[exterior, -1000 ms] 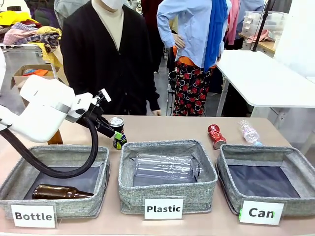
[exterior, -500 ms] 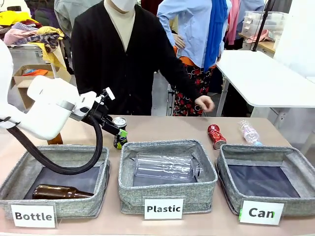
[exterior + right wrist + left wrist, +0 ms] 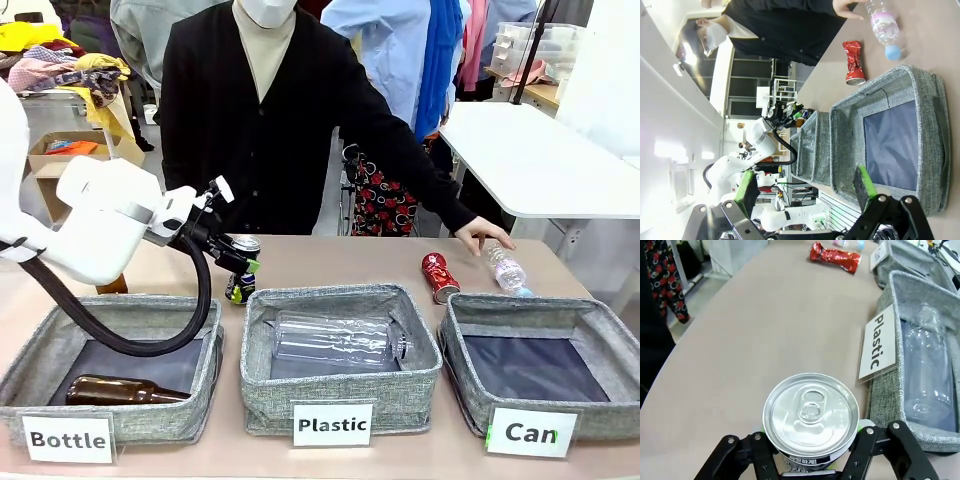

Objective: Sort the can waste into the basket.
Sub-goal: Pick up the can waste from the table and place it in the right Fabric basket.

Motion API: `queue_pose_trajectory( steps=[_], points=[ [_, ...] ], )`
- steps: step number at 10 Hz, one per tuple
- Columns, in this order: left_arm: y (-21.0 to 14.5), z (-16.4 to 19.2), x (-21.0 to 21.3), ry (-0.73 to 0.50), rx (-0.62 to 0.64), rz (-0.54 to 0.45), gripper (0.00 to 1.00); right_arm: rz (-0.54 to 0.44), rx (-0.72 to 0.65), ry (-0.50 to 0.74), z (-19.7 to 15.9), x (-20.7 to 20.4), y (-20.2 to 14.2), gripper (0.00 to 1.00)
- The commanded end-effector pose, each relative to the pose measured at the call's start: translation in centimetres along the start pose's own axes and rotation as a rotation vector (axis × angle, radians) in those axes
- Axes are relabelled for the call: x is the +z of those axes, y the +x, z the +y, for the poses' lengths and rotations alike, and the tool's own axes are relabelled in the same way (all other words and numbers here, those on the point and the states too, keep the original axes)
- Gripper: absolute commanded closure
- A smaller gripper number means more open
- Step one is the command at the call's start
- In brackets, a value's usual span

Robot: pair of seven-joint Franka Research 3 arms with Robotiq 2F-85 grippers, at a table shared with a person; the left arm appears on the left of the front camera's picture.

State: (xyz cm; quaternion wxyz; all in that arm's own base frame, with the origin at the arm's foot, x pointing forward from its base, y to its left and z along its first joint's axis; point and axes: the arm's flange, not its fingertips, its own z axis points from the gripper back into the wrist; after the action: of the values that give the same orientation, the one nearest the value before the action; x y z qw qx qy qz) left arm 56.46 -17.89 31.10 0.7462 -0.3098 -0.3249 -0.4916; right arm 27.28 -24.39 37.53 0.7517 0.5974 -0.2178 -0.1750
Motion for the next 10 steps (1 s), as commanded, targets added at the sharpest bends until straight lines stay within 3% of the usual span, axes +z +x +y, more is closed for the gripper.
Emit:
queue_pose_trajectory(
  steps=[1, 3, 6, 8, 10],
  points=[
    [0.0, -0.1, -0.1, -0.003, -0.017, -0.044, 0.97, -0.012, 0.028, 0.017, -0.1, -0.2, 0.0, 0.00],
    [0.4, -1.0, 1.8, -0.009, -0.035, -0.073, 1.00, -0.012, 0.028, 0.017, -0.1, -0.2, 0.0, 0.00],
    [2.0, -6.8, 10.4, -0.044, -0.128, -0.119, 1.00, -0.012, 0.028, 0.017, -0.1, -0.2, 0.0, 0.00],
    [1.6, -12.1, 16.6, -0.169, -0.105, -0.008, 1.00, -0.012, 0.028, 0.017, -0.1, -0.2, 0.0, 0.00],
    [0.3, -15.4, 20.7, -0.268, -0.184, 0.099, 1.00, -0.012, 0.028, 0.017, -0.1, -0.2, 0.0, 0.00]
  ],
)
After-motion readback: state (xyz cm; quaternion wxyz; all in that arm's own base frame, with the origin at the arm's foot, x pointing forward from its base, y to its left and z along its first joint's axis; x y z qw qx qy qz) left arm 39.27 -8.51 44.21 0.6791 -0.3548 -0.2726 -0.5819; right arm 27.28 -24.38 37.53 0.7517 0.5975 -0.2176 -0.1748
